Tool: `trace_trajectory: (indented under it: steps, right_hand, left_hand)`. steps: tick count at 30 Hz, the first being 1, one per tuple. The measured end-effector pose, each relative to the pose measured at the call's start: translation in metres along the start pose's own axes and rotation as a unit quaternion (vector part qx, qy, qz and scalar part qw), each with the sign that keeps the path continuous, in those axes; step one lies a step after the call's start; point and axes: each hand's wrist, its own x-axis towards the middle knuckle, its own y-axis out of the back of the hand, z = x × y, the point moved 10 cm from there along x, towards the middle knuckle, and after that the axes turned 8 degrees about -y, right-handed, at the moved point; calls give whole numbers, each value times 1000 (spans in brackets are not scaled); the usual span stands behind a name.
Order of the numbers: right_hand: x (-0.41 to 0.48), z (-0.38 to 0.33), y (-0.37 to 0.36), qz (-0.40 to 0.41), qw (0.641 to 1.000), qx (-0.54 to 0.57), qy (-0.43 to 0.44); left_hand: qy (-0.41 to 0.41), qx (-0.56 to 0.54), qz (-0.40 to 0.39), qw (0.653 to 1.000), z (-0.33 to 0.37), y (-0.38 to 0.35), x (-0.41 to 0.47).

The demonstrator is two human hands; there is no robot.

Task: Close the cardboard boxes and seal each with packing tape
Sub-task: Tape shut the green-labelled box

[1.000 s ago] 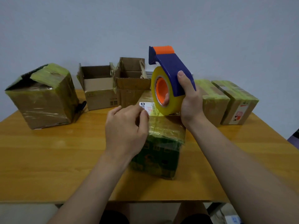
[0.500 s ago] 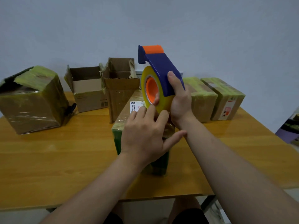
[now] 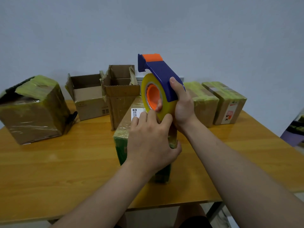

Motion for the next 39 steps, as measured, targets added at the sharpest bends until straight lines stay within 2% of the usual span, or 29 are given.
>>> trace_trajectory:
  steps: [4,8,12,17,20,22,27,31,34,35,37,39]
  right_hand:
    - [1,1,3,8,1000,11,4]
    - [-1,2,1,9,1000,13,5]
    - [-3,2,2,21,1000,14,10]
    - [-5,-4,1,30,999,1,25]
    - [-5,-3,2,36,999,0,27]
    - [-5,-4,0,37,999,-11,32]
    - [-6,-6,-7,43,997,-34,44]
    - [-8,-7,-8,42,997,-32,52]
    - [-8,-7,-6,43,998,-19,49]
    - [-8,-7,-5,44,998,-14,49]
    - [-8,-7,-7,44,998,-12,51]
    - [-7,-7,-9,41,998,-16,54]
  left_hand:
    - [25,-13,10,1000,1,-1,-2]
    - [-31,-24,76,996,7,4,-7]
    - [-60,-41,94,993,7,7,-10]
    - [-46,-67,26,996,-5,10,-13]
    - [52,29,-59,996,-34,6,-17]
    - [95,37,-78,992,-47,4,-21]
    - [47,-9,33,998,-46,7,-20]
    - [6,-37,36,999,-47,6,-20]
    - [-34,-103,55,993,-66,12,-20]
    - [-26,-137,76,987,-78,15,-21]
    - [58,-233,119,963,-107,11,-26]
    - [174,-357,154,905,-123,-2,-36]
